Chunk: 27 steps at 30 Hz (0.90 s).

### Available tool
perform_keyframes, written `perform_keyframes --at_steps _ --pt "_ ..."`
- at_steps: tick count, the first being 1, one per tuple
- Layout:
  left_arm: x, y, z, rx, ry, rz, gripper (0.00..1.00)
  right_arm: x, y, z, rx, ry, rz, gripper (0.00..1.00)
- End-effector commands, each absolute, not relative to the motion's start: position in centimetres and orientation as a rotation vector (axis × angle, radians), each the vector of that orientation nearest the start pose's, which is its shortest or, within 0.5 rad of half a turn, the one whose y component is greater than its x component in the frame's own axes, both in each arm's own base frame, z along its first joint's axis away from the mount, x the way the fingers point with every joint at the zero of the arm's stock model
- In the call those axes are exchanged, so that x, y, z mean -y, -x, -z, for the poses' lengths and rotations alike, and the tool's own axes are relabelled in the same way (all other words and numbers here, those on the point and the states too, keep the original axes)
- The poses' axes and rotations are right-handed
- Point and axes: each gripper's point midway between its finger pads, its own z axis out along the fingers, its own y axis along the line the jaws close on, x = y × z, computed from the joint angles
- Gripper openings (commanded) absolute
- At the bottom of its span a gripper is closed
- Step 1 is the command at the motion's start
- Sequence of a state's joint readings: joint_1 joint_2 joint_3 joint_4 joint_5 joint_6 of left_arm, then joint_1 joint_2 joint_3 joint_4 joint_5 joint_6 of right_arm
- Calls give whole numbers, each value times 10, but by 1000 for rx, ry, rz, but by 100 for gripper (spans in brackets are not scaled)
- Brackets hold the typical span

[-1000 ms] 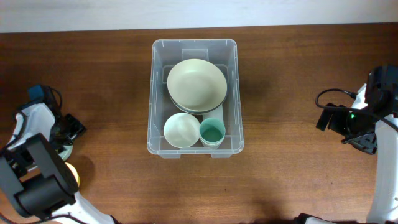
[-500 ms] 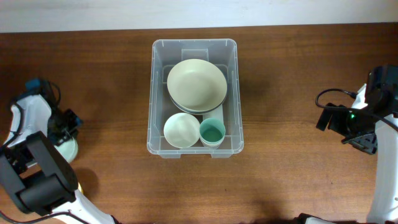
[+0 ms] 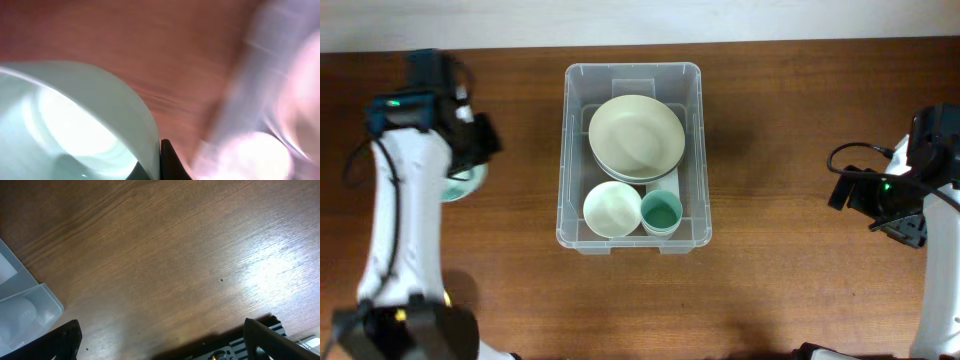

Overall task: Pack container
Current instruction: 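Lift the green bowl with the left gripper and place it in the bin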

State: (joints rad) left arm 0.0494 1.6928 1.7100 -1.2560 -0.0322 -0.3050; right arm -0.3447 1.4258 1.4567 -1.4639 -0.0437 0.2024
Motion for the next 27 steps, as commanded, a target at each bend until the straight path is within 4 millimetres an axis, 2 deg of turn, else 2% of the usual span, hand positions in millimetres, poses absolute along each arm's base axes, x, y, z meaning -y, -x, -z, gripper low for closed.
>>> perform_keyframes --at_steps 1,7,9,12,14,16,21,27 --pt "47 -359 -239 -2738 217 99 1 82 -248 -206 -2864 -795 -43 99" --pt "139 -323 -235 -2799 -70 177 0 82 -248 -206 -2864 -796 -44 99" --pt "162 -313 -231 -2808 -163 185 1 82 -248 -206 -2864 -795 -44 99" --pt "186 -303 -224 -2820 -250 187 1 82 -248 -206 -2864 -795 -45 99" --pt "196 -301 -216 -2838 -289 179 1 81 -248 -206 -2864 -795 -50 99" --pt "204 -301 -198 -2886 -308 152 1 81 -248 -206 -2864 -795 -50 99" --pt "209 -306 -156 -2987 -322 77 1 81 -248 -206 -2864 -795 -50 99" --pt "215 -314 -118 -3054 -331 28 1 81 -248 -206 -2864 -795 -49 99"
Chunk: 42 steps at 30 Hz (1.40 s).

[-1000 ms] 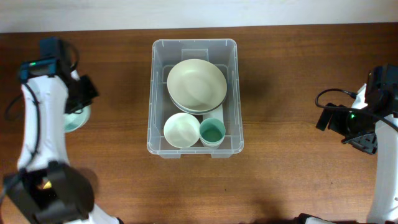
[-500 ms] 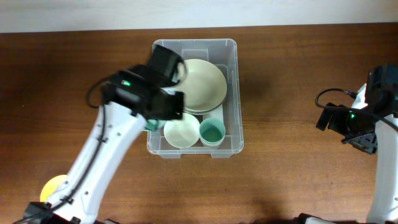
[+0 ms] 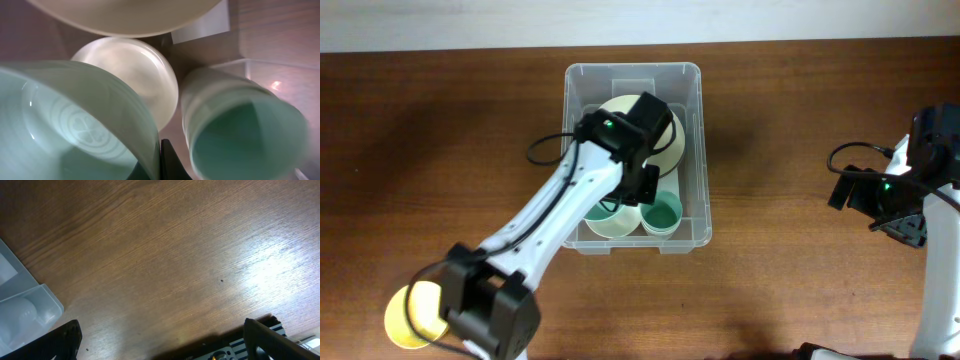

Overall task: Pack container
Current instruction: 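Lift the green bowl with the left gripper and place it in the bin, then move the left gripper to the yellow bowl and grasp its rim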

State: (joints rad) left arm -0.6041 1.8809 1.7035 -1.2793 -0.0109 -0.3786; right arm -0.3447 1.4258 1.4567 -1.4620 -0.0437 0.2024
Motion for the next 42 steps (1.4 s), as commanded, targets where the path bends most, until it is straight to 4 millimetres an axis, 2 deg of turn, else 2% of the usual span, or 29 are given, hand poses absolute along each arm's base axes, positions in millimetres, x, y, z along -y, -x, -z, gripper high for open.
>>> perform_keyframes --at_steps 1,4,7,10,11,14,18,21,24,25,27,31,34,36,42 --pt "215 -314 -113 -3066 -333 17 1 81 -247 -206 -2866 -795 -49 99" --pt "214 -313 -106 -3089 -336 -1 20 81 -247 -206 -2867 -796 -49 99" --pt "214 -316 -109 -3078 -330 3 25 81 -247 -206 -2867 -796 -49 99" --pt "209 -327 -128 -3044 -297 12 29 81 -247 -206 -2867 -796 -49 99" --pt "196 -336 -148 -3008 -250 -25 29 81 -247 -206 -2867 -796 -49 99" --pt "162 -351 -186 -2934 -120 -81 29 81 -247 -206 -2867 -796 -49 99" --pt "106 -360 -232 -2847 121 -67 29 81 -247 -206 -2866 -795 -49 99" --pt "52 -353 -256 -2780 431 -56 29 81 -247 -206 -2866 -795 -49 99" --pt "-5 -333 -266 -2700 877 -60 29 81 -247 -206 -2866 -795 -49 99" --pt "-25 -321 -266 -2666 1068 -58 29 81 -247 -206 -2866 -795 -49 99" --pt "-53 -301 -263 -2602 1365 -64 33 81 -247 -206 -2866 -795 -49 99" --pt "-91 -280 -240 -2515 1725 0 33 81 -248 -206 -2863 -794 -49 99" --pt "-114 -256 -216 -2423 1983 -85 35 81 -248 -206 -2864 -795 -49 99" --pt "-127 -241 -193 -2386 2106 -157 35 81 -248 -206 -2864 -795 -49 99" --pt "-147 -211 -141 -2356 2251 -285 35 81 -248 -206 -2863 -794 -49 99"
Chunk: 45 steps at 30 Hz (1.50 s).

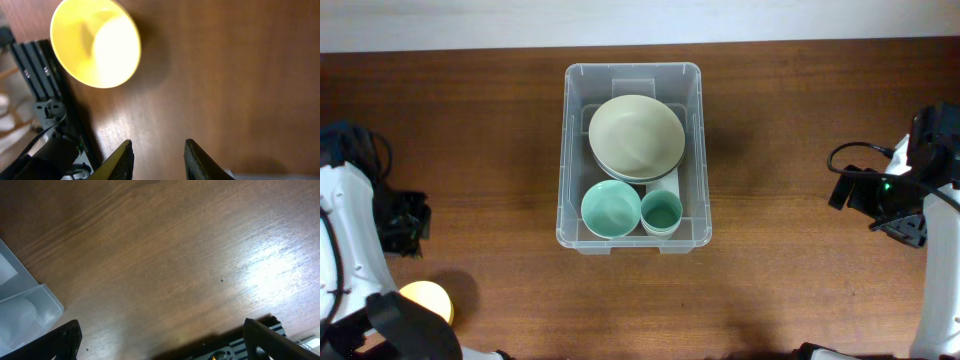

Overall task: Pack container
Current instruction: 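Move the left gripper to the yellow bowl and grasp its rim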

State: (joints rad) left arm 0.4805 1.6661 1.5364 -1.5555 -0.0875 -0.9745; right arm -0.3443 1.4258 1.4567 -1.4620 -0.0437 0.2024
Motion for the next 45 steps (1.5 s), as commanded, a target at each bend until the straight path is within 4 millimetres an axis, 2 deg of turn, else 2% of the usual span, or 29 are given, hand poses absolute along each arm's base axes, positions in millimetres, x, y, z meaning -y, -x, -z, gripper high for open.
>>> perform_keyframes --at_steps 1,5,10,12,18,21,26,31,34,41,45 --pt "-151 -204 -134 -2350 2267 -321 34 81 -248 -206 -2863 -794 -49 99" --pt "-163 -178 -115 -2275 2363 -475 35 81 -248 -206 -2863 -794 -49 99" --pt "-163 -164 -94 -2267 2411 -505 38 81 -248 -206 -2863 -794 -49 99" --pt "-163 -161 -85 -2267 2407 -519 42 81 -248 -206 -2863 -794 -49 99" --pt "-165 -162 -46 -2248 2354 -493 42 81 -248 -206 -2863 -794 -49 99" --pt "-171 -170 -31 -2249 2285 -466 50 81 -248 -206 -2863 -794 -49 99" --pt "-176 -175 -29 -2272 2226 -461 57 81 -248 -206 -2863 -795 -49 99" --pt "-172 -177 -28 -2298 2220 -425 58 81 -248 -206 -2863 -794 -49 99" --pt "-170 -187 -32 -2407 2106 -341 58 81 -248 -206 -2863 -794 -49 99" --pt "-172 -211 -44 -2488 1925 -213 63 81 -248 -206 -2863 -794 -49 99" --pt "-172 -214 -50 -2491 1892 -198 64 81 -248 -206 -2863 -794 -49 99"
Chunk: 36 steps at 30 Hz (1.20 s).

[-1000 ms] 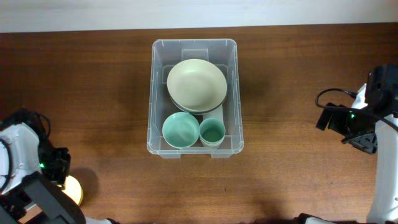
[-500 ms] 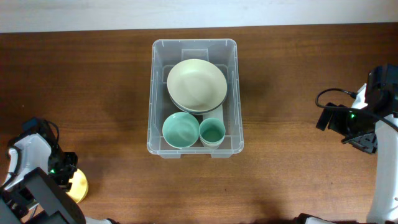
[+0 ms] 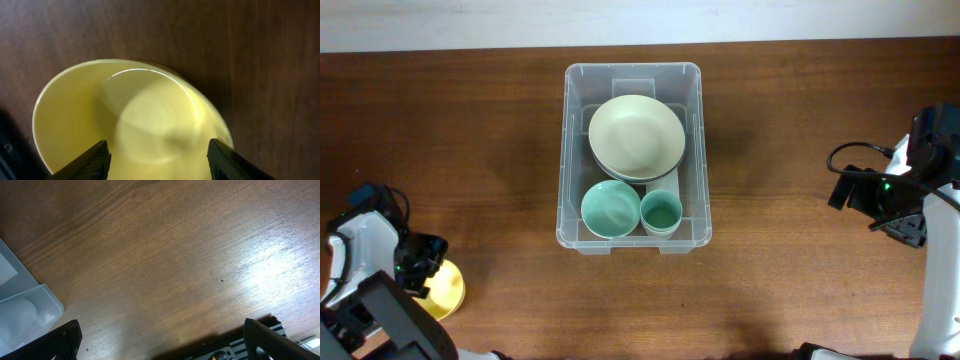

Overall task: Pack container
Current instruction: 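Move the left gripper to the yellow bowl and grasp its rim, then lift the yellow bowl with the left gripper and lower it into the bin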

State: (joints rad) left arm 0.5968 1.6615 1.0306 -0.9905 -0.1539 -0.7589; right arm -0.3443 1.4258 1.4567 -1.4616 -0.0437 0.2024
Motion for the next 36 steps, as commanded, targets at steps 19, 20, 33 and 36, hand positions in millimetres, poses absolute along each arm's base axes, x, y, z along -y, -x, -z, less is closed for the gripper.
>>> perform_keyframes --at_steps 19,20,33,36 --pt "-158 -220 -88 -2424 1781 -138 64 82 -249 -206 -2860 -793 -49 99" --pt "-158 -220 -85 -2434 1786 -140 65 82 -249 -206 -2860 -793 -49 100" --pt "-163 -229 -14 -2573 1872 -161 64 81 -248 -206 -2863 -794 -49 99" --pt "-162 -228 -5 -2593 1884 -164 49 81 -248 -206 -2863 -794 -49 99"
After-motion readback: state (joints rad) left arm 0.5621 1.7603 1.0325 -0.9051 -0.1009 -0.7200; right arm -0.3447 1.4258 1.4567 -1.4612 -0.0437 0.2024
